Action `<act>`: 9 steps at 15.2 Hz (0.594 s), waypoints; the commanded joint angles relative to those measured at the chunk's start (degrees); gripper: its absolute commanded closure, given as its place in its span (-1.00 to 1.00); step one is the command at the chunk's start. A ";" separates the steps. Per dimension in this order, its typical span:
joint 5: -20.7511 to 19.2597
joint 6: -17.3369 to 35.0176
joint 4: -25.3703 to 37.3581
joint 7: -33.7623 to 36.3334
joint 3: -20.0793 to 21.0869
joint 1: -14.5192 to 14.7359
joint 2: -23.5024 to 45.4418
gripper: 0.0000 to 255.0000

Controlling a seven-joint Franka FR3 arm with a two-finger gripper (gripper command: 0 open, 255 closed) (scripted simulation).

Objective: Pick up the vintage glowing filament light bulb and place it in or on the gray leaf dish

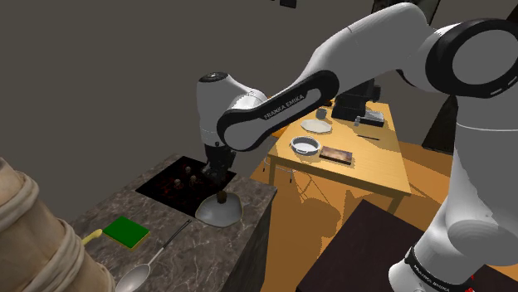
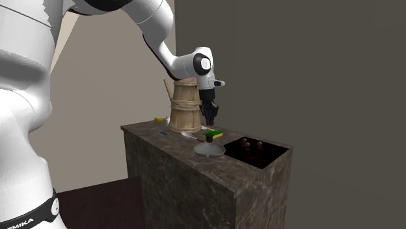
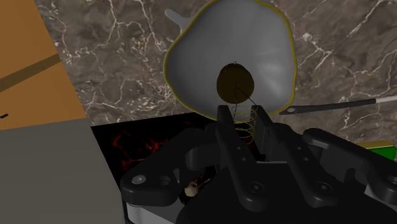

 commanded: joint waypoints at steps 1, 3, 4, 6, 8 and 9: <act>-0.60 1.10 -0.42 0.45 -0.25 0.18 0.77 1.00; -1.23 2.30 -0.93 0.94 -0.53 0.37 1.58 1.00; -1.56 2.89 -1.17 1.19 -0.69 0.47 2.00 1.00; -1.81 3.34 -1.35 1.38 -0.80 0.55 2.32 1.00; -1.81 3.34 -1.34 1.38 -0.81 0.55 2.32 1.00; -1.81 3.34 -1.34 1.38 -0.81 0.55 2.32 1.00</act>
